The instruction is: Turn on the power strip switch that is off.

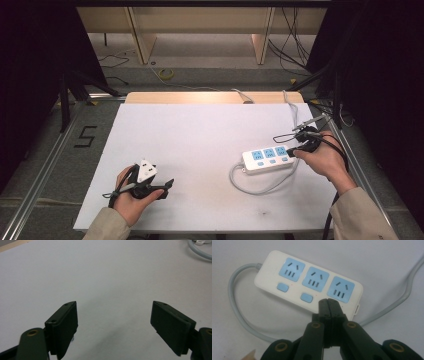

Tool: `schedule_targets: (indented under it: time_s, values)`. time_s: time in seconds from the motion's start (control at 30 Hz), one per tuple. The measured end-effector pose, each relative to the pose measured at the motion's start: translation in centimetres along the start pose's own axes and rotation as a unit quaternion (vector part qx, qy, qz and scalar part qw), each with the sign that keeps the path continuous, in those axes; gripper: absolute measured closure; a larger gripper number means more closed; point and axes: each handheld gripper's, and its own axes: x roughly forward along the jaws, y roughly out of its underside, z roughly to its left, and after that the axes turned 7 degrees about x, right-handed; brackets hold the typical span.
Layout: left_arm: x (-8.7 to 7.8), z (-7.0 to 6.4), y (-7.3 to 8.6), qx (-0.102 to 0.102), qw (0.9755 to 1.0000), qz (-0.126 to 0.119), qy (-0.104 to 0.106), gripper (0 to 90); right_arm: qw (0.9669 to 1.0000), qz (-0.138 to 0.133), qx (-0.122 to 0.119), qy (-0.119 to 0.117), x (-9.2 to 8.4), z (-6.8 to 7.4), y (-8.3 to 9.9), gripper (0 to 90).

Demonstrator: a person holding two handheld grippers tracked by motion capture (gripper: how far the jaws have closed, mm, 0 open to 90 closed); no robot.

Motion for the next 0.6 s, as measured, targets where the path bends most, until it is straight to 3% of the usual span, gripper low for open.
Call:
schedule_targets:
  time_s: [0.6]
  values:
    - [0.0,0.0,0.0,0.0,1.0,-0.001,-0.001,21.8,0.9996,0.022,0.011,0.012,1.2,-0.9,-0.7,90.0]
